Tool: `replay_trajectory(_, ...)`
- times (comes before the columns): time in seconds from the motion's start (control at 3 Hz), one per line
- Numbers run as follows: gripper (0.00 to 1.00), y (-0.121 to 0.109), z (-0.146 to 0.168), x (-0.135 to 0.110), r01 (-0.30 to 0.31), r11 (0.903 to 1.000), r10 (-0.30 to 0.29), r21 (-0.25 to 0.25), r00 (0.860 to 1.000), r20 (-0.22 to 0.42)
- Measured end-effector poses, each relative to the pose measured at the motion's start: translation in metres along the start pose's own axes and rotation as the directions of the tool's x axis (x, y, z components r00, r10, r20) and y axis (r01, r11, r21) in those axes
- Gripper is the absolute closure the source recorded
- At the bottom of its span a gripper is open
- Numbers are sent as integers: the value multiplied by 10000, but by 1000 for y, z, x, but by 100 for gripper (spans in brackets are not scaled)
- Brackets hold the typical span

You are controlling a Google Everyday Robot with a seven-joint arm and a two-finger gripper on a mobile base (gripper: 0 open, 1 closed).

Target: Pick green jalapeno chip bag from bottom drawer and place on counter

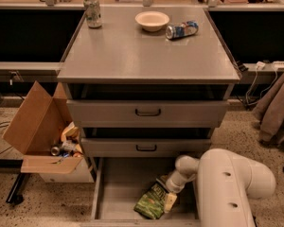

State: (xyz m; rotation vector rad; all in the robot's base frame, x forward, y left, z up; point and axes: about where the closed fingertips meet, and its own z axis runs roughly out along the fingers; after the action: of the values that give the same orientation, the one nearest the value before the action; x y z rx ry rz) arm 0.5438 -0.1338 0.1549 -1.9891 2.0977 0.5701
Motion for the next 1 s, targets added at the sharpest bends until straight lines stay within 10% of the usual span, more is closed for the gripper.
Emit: replay_trajectory(1.0,81,-8,32,18,-277,9985,280,-465,9996,65)
